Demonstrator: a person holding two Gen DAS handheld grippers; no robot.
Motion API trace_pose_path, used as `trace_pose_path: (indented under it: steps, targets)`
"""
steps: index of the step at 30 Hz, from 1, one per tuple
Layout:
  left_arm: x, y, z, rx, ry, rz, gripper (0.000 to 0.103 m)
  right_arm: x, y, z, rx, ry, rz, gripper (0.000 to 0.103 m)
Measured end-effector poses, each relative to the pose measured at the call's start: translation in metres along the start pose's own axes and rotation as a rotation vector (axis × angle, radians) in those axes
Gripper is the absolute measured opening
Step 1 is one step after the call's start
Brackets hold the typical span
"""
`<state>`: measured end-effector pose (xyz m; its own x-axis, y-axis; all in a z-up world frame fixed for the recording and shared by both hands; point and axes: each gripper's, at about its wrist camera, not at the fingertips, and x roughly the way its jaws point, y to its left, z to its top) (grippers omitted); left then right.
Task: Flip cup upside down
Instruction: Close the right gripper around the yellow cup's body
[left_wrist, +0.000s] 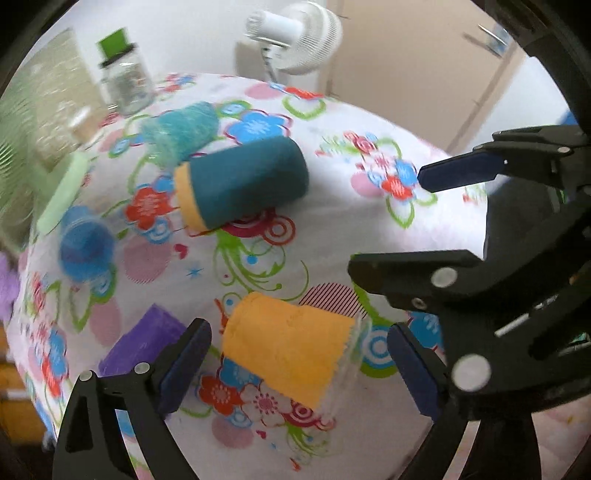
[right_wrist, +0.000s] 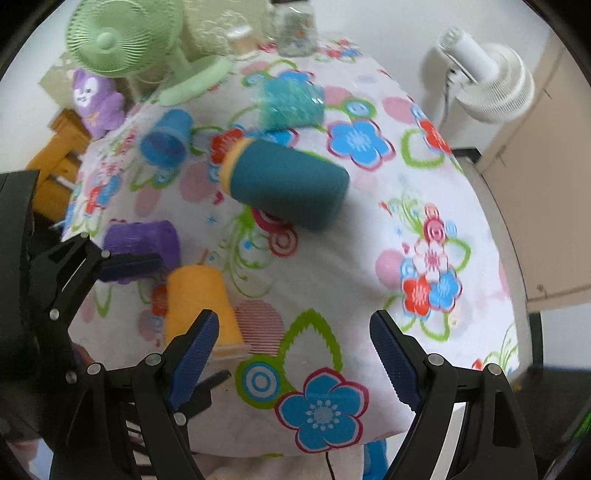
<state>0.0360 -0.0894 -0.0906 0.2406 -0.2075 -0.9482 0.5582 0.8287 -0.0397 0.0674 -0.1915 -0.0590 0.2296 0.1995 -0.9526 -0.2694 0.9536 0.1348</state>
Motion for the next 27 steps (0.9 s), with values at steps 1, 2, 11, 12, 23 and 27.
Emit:
trace_pose_path:
  steps: [1, 2, 11, 12, 23, 27]
  targets:
    - [-0.006, 0.001, 0.0, -0.036, -0.008, 0.008, 0.098, -0.003, 0.002, 0.003, -0.017, 0.0, 0.013, 0.086]
    - [-0.01, 0.005, 0.002, -0.074, -0.014, 0.012, 0.098, -0.007, 0.005, 0.006, -0.046, 0.001, 0.032, 0.086]
    - [-0.047, 0.014, -0.016, -0.441, -0.039, 0.087, 0.1, -0.022, 0.019, 0.018, -0.192, 0.011, 0.112, 0.086]
    - [-0.05, 0.016, -0.019, -0.476, -0.041, 0.094, 0.1, -0.022, 0.021, 0.018, -0.205, 0.011, 0.116, 0.086]
    - [-0.059, 0.044, -0.068, -0.832, -0.05, 0.137, 0.1, -0.002, 0.052, 0.027, -0.302, 0.065, 0.109, 0.086]
    - [-0.051, 0.052, -0.084, -0.879, -0.01, 0.165, 0.1, 0.013, 0.068, 0.027, -0.318, 0.098, 0.096, 0.086]
